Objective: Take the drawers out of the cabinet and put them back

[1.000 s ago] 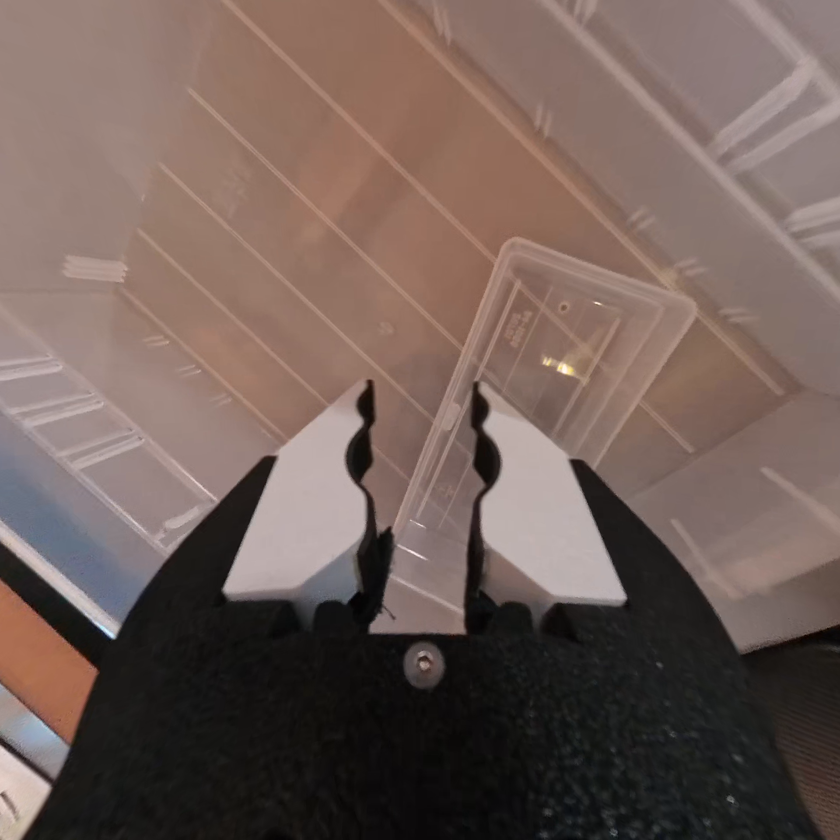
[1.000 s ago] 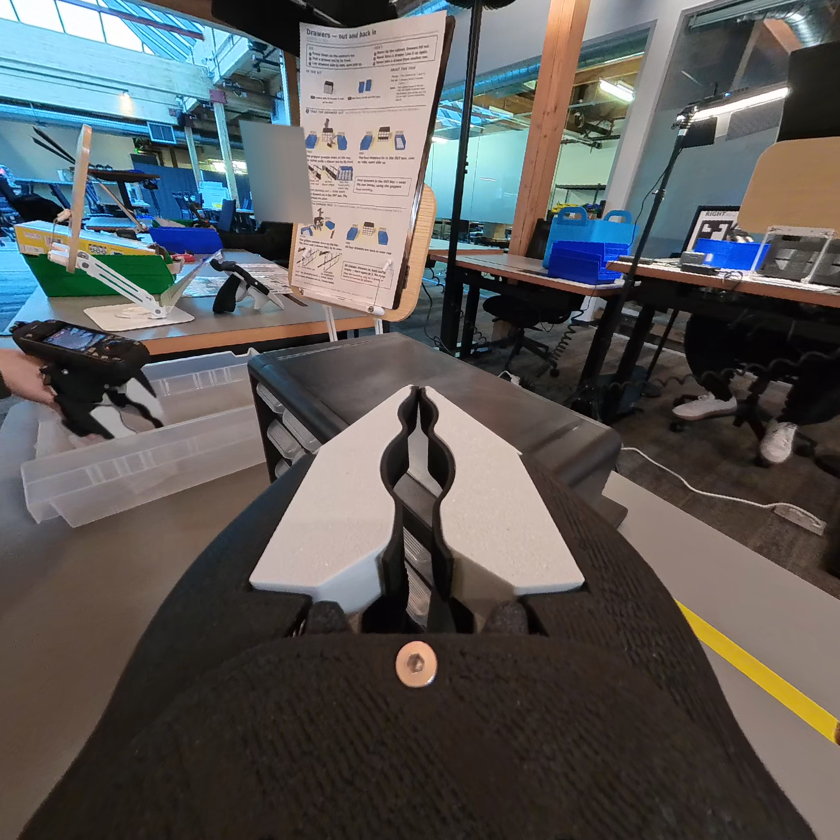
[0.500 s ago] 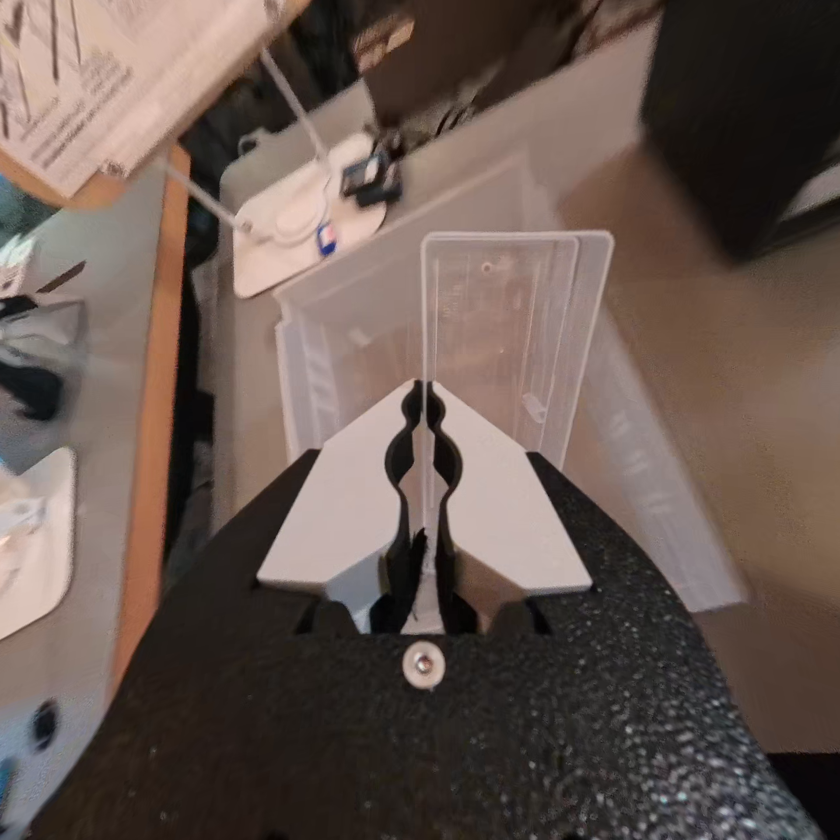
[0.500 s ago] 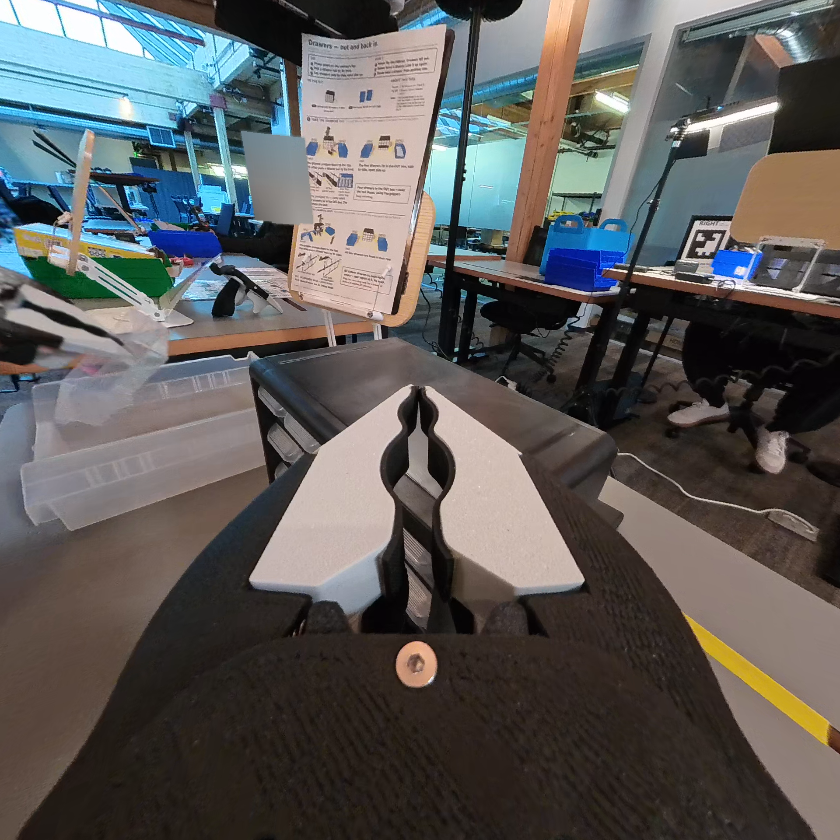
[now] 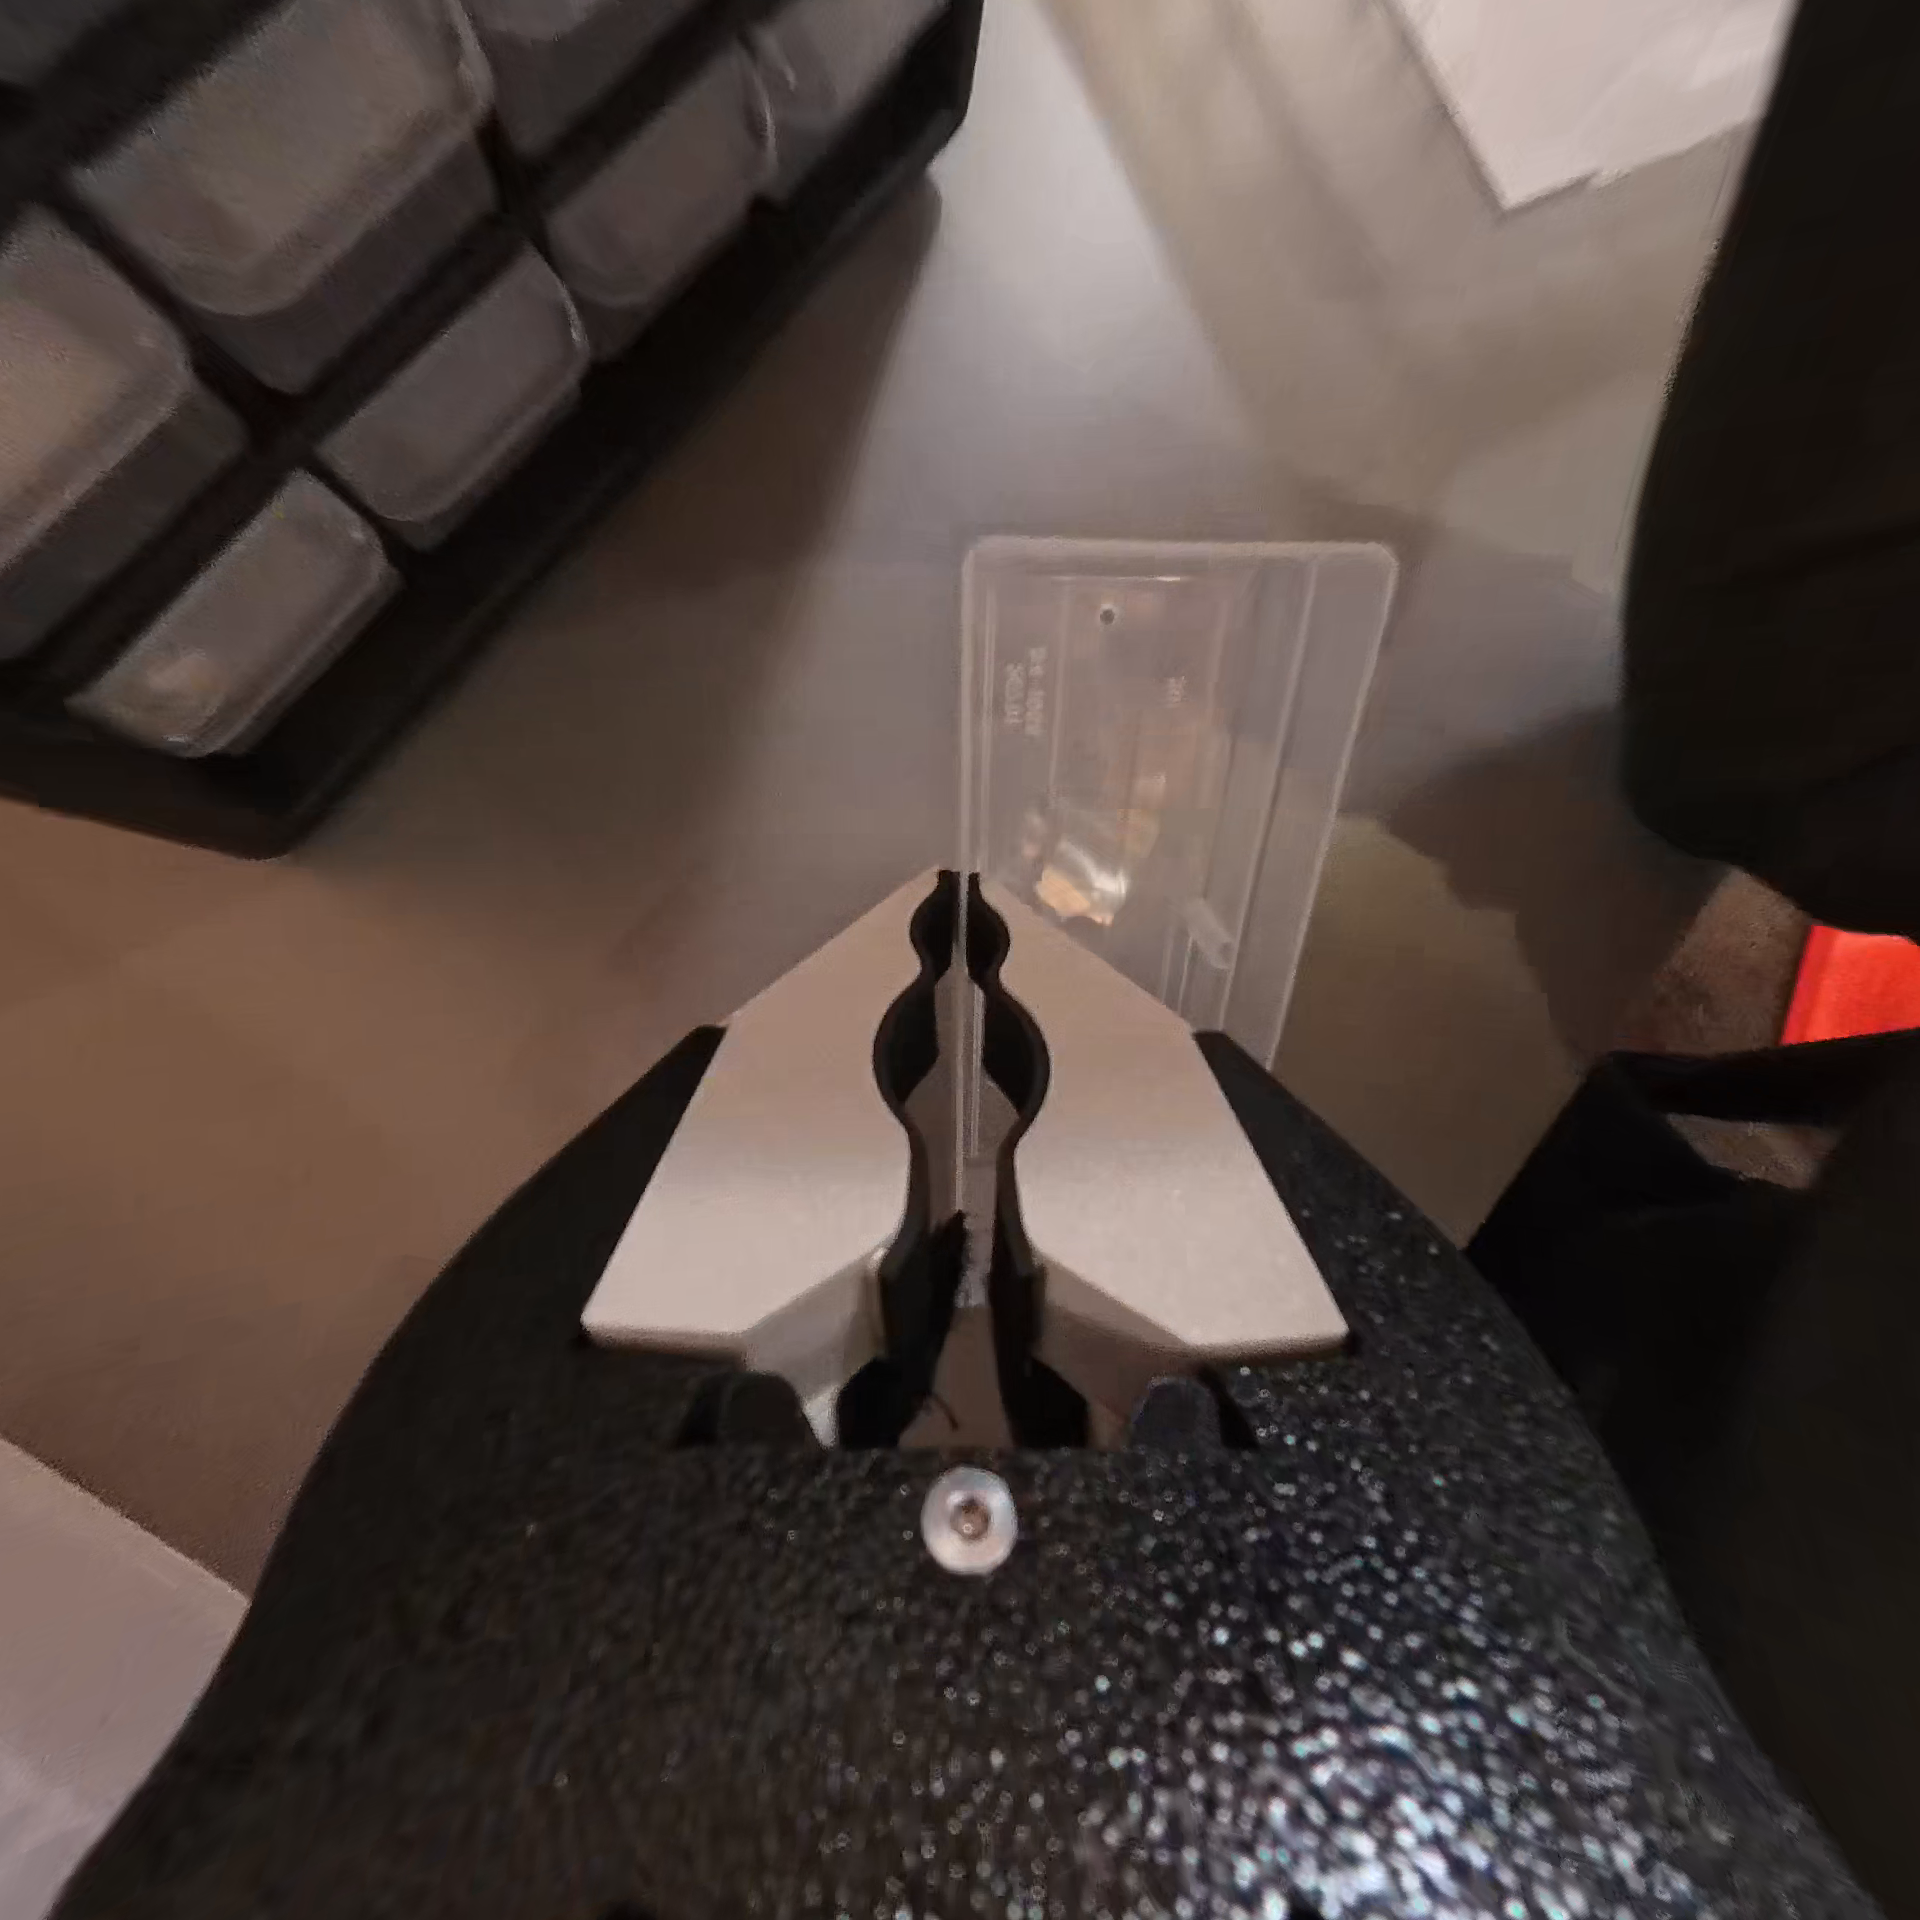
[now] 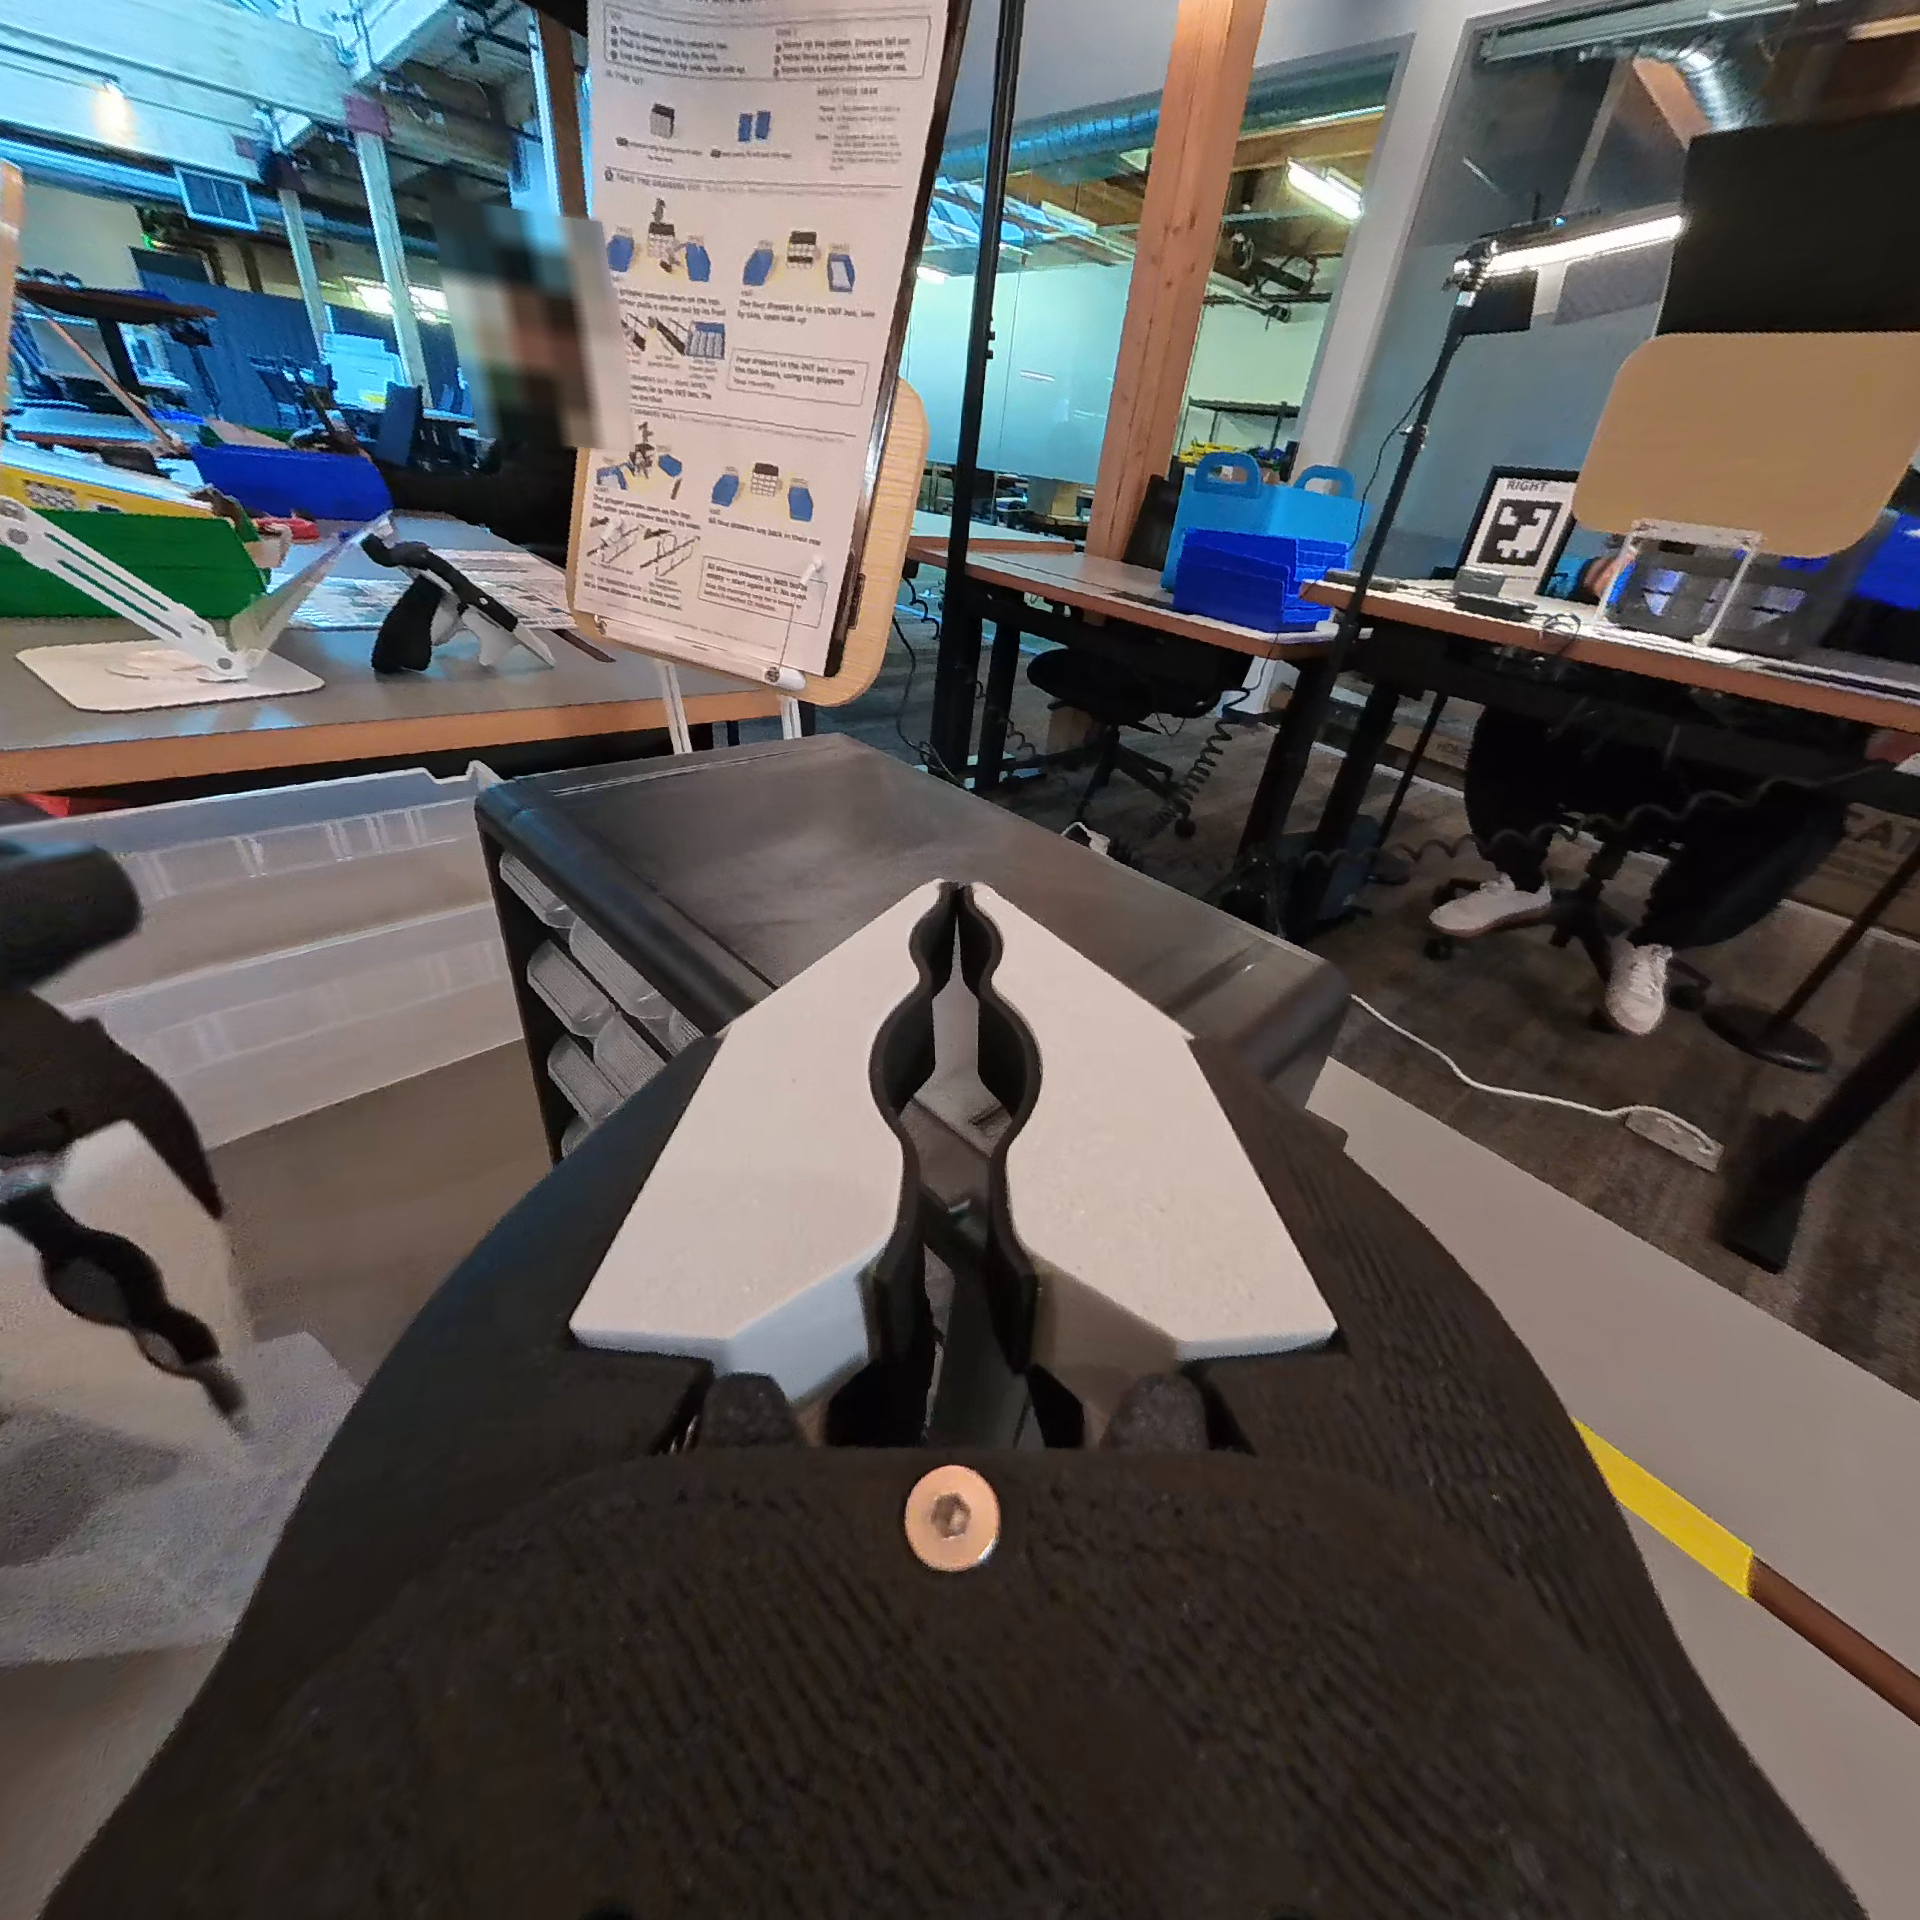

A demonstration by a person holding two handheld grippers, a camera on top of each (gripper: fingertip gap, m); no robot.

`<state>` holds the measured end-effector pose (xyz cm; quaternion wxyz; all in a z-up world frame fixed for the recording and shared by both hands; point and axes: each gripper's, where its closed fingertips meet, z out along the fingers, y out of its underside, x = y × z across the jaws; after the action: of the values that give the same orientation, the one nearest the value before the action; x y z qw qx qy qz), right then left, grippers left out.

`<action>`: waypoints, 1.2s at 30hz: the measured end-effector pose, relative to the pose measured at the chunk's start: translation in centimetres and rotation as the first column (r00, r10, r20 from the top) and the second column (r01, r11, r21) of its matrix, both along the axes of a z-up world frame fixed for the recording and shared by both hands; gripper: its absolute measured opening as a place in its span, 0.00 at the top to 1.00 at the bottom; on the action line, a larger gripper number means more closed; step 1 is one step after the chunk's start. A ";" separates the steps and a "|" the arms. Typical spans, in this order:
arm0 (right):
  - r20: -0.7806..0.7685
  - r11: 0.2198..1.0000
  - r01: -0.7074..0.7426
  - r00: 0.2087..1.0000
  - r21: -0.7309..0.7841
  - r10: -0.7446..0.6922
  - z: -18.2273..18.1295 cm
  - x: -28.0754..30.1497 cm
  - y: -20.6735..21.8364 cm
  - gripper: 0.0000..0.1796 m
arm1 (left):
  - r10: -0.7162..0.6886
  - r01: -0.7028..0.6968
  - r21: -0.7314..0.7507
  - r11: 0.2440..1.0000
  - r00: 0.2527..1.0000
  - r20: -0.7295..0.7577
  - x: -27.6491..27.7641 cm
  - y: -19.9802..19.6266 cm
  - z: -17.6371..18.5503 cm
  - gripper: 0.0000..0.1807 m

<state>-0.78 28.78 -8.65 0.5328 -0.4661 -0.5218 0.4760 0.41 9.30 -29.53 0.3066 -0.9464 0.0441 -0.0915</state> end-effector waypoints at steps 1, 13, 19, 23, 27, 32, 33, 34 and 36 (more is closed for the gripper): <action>0.002 1.000 0.000 1.000 0.000 0.000 0.0 0.0 0.0 1.00 | 0.001 -0.001 -0.015 1.000 1.000 -0.003 0.0 0.5 -0.7 1.00; 0.018 1.000 -0.010 1.000 -0.004 0.010 -0.3 -0.1 -0.1 1.00 | 0.075 -0.079 0.080 0.994 0.996 0.053 -1.2 2.8 -0.9 0.64; 0.010 1.000 -0.016 1.000 -0.012 0.016 -0.3 0.1 0.0 1.00 | -0.419 0.461 0.209 0.862 0.882 -0.217 1.8 -2.3 2.3 0.53; 0.009 1.000 -0.019 1.000 -0.014 0.019 -0.3 0.1 0.0 1.00 | -0.585 0.644 0.141 0.752 0.750 -0.309 2.6 -5.0 1.5 0.57; 0.012 1.000 -0.018 1.000 -0.013 0.018 -0.3 0.0 0.0 1.00 | -0.655 0.776 -0.140 0.615 0.405 -0.638 1.0 -5.5 -2.2 0.71; 0.017 1.000 -0.020 1.000 -0.012 0.020 -0.4 -0.1 -0.1 1.00 | -0.728 0.785 -0.306 0.538 0.250 -0.639 0.2 -5.8 -4.6 0.76; 0.017 1.000 -0.020 1.000 -0.012 0.021 -0.4 -0.1 -0.1 1.00 | -0.722 0.785 -0.312 0.535 0.232 -0.652 0.0 -5.5 -4.6 0.79; 0.016 1.000 -0.021 1.000 -0.013 0.021 -0.4 -0.1 0.0 1.00 | -0.707 0.782 -0.317 0.537 0.212 -0.675 -0.3 -5.0 -4.3 0.86; 0.019 1.000 -0.021 1.000 -0.016 0.021 -0.5 -0.1 0.0 1.00 | -0.679 0.772 -0.323 0.547 0.184 -0.711 -0.4 -4.2 -3.8 0.91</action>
<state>-0.86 28.80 -9.16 0.5192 -0.4691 -0.5280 0.4812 0.05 5.12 -33.37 0.2243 -0.7282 0.6179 0.1939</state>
